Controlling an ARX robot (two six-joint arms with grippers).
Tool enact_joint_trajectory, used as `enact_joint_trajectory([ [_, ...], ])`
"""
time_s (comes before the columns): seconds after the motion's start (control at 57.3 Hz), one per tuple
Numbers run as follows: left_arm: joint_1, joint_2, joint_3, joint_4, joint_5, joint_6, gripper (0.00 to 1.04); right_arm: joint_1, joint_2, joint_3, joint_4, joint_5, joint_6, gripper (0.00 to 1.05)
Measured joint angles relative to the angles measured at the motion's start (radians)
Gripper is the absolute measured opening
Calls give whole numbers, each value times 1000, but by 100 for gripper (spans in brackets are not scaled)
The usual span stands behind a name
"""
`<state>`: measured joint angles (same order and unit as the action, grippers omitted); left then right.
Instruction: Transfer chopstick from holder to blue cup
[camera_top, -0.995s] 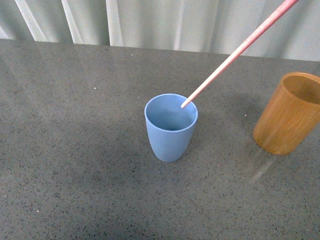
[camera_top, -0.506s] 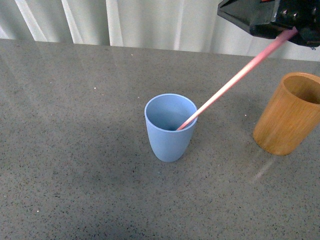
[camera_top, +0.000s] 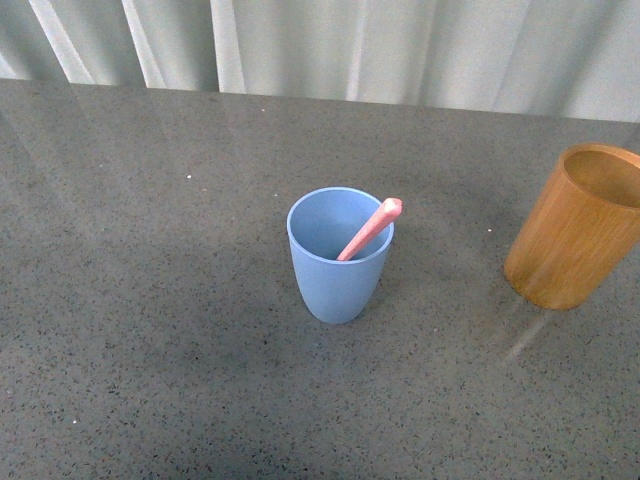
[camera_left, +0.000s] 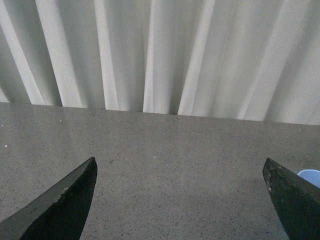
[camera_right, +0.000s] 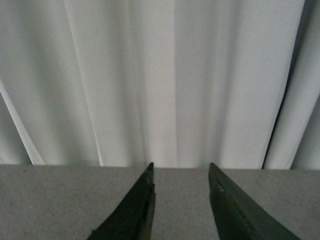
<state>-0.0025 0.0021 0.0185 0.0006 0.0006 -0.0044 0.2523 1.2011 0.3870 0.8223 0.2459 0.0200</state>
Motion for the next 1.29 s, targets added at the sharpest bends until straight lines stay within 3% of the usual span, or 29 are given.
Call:
enact_joint_trajectory([
  [0.14, 0, 0, 0, 0, 0, 0, 98, -48, -76, -105, 0, -52, -17, 0],
  [0.576, 0, 0, 0, 0, -1, 0, 98, -160, -380, -292, -108, -162, -20, 1],
  [0.628, 0, 0, 0, 0, -1, 0, 98, -211, -426, -308, -139, -233, -20, 1],
  [0.698, 0, 0, 0, 0, -1, 0, 98, -248, -489, -325, -181, -239, -20, 1],
  [0.803, 0, 0, 0, 0, -1, 0, 98, -249, -524, -360, -163, -248, -20, 1],
  [1.291, 0, 0, 0, 0, -1, 0, 98, -250, -811, -363, -430, -247, -20, 1],
])
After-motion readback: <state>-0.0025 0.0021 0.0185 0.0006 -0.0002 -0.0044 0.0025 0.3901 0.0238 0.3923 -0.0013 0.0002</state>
